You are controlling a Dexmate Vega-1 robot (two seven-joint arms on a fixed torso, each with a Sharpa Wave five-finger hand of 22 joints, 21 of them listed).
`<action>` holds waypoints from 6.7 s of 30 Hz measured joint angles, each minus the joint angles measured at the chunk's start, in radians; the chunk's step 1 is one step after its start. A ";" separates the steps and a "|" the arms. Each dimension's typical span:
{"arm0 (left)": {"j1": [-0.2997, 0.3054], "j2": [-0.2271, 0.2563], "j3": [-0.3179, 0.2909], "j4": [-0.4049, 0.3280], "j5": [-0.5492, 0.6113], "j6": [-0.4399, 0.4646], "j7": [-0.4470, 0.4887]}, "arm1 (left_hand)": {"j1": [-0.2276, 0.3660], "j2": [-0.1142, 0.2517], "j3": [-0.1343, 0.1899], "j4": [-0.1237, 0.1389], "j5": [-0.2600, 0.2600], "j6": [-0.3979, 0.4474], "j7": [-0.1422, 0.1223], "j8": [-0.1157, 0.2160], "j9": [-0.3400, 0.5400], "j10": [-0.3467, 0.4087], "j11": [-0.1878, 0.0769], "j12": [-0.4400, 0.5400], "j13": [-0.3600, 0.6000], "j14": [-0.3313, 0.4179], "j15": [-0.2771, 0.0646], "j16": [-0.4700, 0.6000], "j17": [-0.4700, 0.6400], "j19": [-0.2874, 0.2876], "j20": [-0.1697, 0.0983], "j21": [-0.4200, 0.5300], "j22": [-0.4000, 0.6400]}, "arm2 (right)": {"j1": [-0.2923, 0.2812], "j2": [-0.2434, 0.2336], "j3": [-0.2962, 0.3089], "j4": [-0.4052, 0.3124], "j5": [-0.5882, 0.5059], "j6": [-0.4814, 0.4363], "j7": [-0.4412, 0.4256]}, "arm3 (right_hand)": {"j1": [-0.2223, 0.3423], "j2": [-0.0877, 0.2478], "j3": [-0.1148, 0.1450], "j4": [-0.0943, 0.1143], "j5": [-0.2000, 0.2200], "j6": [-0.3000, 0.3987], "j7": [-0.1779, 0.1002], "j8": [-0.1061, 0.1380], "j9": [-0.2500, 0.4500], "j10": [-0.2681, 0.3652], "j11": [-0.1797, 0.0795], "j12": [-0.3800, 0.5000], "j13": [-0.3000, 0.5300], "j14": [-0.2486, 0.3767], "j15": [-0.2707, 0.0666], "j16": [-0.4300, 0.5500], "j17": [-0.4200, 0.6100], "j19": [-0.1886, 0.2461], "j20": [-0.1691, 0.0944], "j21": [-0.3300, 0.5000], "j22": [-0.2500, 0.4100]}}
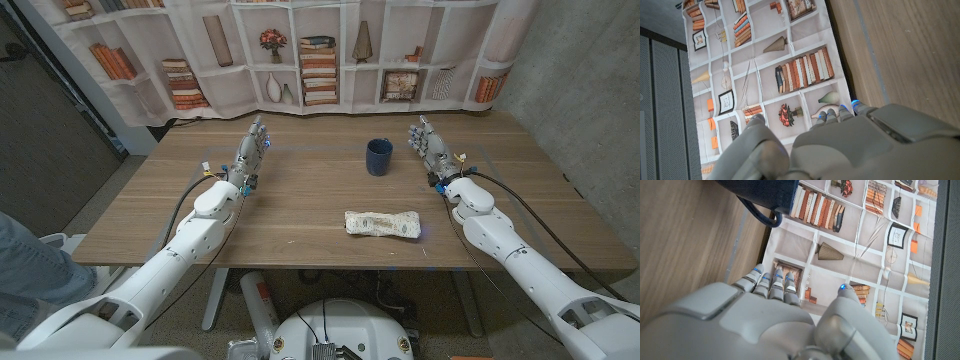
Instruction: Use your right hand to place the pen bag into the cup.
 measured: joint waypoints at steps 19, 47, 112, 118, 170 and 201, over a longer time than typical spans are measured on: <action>-0.005 0.001 0.001 -0.012 0.008 0.030 0.002 | 0.005 0.005 0.000 0.000 0.000 0.000 0.000 0.000 0.000 0.000 0.000 0.000 0.000 0.000 0.000 0.000 0.002 0.000 0.000 0.000 0.000 | -0.046 0.137 0.195 -0.025 -0.170 -0.063 0.122 | 0.005 0.005 0.004 -0.004 0.000 0.009 -0.009 0.000 0.000 0.016 -0.016 0.000 0.000 0.000 0.000 0.000 0.000 0.014 0.000 0.000 0.000; -0.018 0.002 0.012 -0.031 0.026 0.062 0.014 | 0.013 0.013 0.000 0.000 0.000 0.000 0.000 0.000 0.000 0.000 0.000 0.000 0.000 0.000 0.000 0.000 0.002 -0.005 0.005 0.000 0.000 | -0.101 0.183 0.302 -0.070 -0.236 -0.031 0.215 | 0.019 0.005 0.012 -0.012 0.000 0.025 -0.025 0.000 0.004 0.036 -0.036 0.000 0.005 0.023 -0.013 0.007 0.000 0.025 0.000 0.000 0.005; -0.031 0.014 0.012 -0.037 0.033 0.077 0.009 | 0.036 0.028 0.004 -0.004 -0.006 -0.001 -0.009 0.000 -0.001 -0.003 -0.011 0.000 -0.001 -0.003 -0.003 0.000 0.002 -0.004 0.015 0.000 -0.001 | -0.243 0.137 0.323 -0.217 -0.230 0.085 0.204 | 0.043 0.020 0.011 -0.036 -0.005 0.052 -0.052 0.008 0.004 0.061 -0.061 0.006 0.004 0.070 -0.024 0.011 0.000 0.072 0.000 -0.006 0.004; -0.031 0.014 0.013 -0.037 0.036 0.077 0.010 | 0.045 0.034 0.004 -0.012 -0.006 -0.001 -0.009 0.000 -0.001 -0.003 -0.011 0.000 -0.001 -0.003 -0.003 0.000 0.000 -0.003 0.003 0.000 -0.001 | -0.256 0.128 0.321 -0.229 -0.230 0.096 0.205 | 0.043 0.020 0.011 -0.036 -0.012 0.052 -0.052 0.008 0.004 0.066 -0.066 0.006 0.004 0.070 -0.024 0.011 0.000 0.071 0.000 -0.012 0.004; -0.012 0.023 0.012 -0.059 0.040 0.082 0.016 | 0.057 0.041 -0.002 -0.018 -0.021 -0.001 -0.009 0.000 -0.001 -0.003 -0.011 0.000 -0.001 -0.003 -0.003 0.000 0.002 -0.003 0.003 0.000 -0.001 | -0.374 0.026 0.289 -0.356 -0.277 0.165 0.130 | 0.055 0.018 0.011 -0.053 -0.012 0.061 -0.061 0.008 0.004 0.077 -0.077 0.006 0.004 0.079 -0.022 0.011 0.005 0.082 0.000 -0.020 0.004; -0.007 0.026 0.024 -0.091 0.055 0.096 0.034 | 0.061 0.045 -0.005 -0.021 -0.024 -0.001 -0.009 0.000 -0.001 -0.003 -0.011 0.000 -0.001 -0.003 -0.003 0.000 0.002 -0.003 0.004 0.000 -0.001 | -0.459 -0.040 0.285 -0.418 -0.295 0.237 0.088 | 0.070 0.022 0.015 -0.057 -0.012 0.064 -0.064 0.008 0.004 0.084 -0.084 0.006 0.004 0.086 -0.022 0.007 0.002 0.082 0.000 -0.023 0.004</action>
